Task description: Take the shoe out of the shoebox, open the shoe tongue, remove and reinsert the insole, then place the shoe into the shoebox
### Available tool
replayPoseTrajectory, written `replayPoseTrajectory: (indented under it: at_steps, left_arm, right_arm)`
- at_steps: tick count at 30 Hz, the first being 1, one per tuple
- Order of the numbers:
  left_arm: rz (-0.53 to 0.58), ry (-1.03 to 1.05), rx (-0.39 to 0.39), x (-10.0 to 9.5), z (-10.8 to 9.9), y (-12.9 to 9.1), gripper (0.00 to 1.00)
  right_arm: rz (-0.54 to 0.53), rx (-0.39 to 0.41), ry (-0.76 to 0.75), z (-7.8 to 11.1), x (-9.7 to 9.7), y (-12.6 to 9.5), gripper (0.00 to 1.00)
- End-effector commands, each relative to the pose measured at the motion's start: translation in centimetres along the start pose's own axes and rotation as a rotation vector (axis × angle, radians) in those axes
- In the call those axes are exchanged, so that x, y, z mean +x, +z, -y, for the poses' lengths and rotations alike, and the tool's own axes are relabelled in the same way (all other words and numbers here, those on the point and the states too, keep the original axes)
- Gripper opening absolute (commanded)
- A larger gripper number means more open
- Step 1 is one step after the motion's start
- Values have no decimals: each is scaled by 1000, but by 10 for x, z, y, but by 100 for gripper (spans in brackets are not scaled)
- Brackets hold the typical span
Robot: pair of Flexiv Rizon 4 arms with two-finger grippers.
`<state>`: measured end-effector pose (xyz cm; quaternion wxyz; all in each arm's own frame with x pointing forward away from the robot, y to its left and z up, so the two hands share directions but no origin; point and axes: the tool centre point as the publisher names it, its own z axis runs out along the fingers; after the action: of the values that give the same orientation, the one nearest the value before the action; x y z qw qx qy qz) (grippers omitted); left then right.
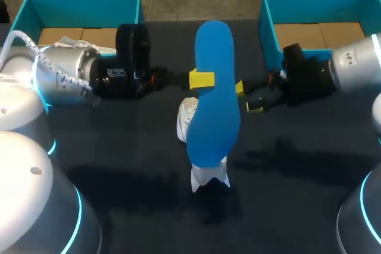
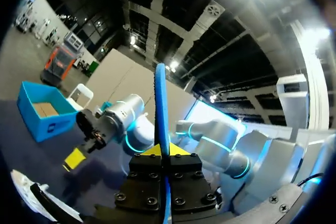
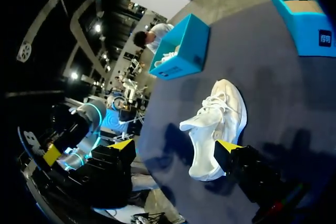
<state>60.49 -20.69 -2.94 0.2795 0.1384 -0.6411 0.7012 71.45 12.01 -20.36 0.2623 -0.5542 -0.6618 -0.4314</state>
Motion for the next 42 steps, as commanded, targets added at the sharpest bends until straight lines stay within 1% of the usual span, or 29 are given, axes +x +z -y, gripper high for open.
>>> replayPoseTrajectory:
  at_steps: [1,5,6,9,10,14,15,16,17,33,34,35,36,37,38,39,41,42]
  left_arm:
    - [32,133,18,-8,0,-2,0]
    - [38,268,29,-17,3,-4,0]
    - [39,299,39,-18,4,-4,0]
    - [51,426,30,-25,7,-5,0]
    - [46,458,39,-27,8,-6,0]
    - [45,594,1,-33,11,-7,0]
    - [48,623,-10,-36,12,-8,0]
    - [50,624,-13,-38,13,-8,0]
    - [64,586,-26,-40,15,-9,0]
    - [64,586,-26,-40,15,-9,0]
    - [48,661,-11,-45,12,-10,0]
    - [36,687,-13,-47,11,-11,0]
    - [33,686,16,-48,10,-12,0]
    - [5,772,9,-49,10,-14,0]
    - [0,782,10,-49,11,-14,0]
    - [-26,840,27,-50,11,-14,0]
    - [-47,946,36,-53,12,-16,0]
    - [-63,1003,26,-54,12,-16,0]
  right_arm:
    - [3,-2,5,4,-1,-17,100]
    - [2,-19,9,6,-3,-20,100]
    - [-9,-33,12,7,-3,-20,100]
    - [-29,-40,26,9,-4,-21,100]
    - [-42,-40,34,9,-5,-21,100]
    - [-46,-18,36,9,-3,-21,100]
    - [-57,-2,40,8,-2,-22,100]
    - [-58,6,39,8,-2,-23,100]
    - [-31,22,45,7,-1,-24,100]
    - [-29,23,39,6,1,-25,100]
    - [-37,25,74,7,2,-25,100]
    - [-29,29,80,7,3,-25,100]
    - [-26,31,92,6,1,-27,100]
    - [-18,34,119,4,2,-30,100]
    - [-17,34,120,4,2,-31,100]
    - [-24,34,134,1,5,-34,100]
    - [-41,41,183,-3,9,-39,100]
    - [-50,42,195,-5,9,-42,100]
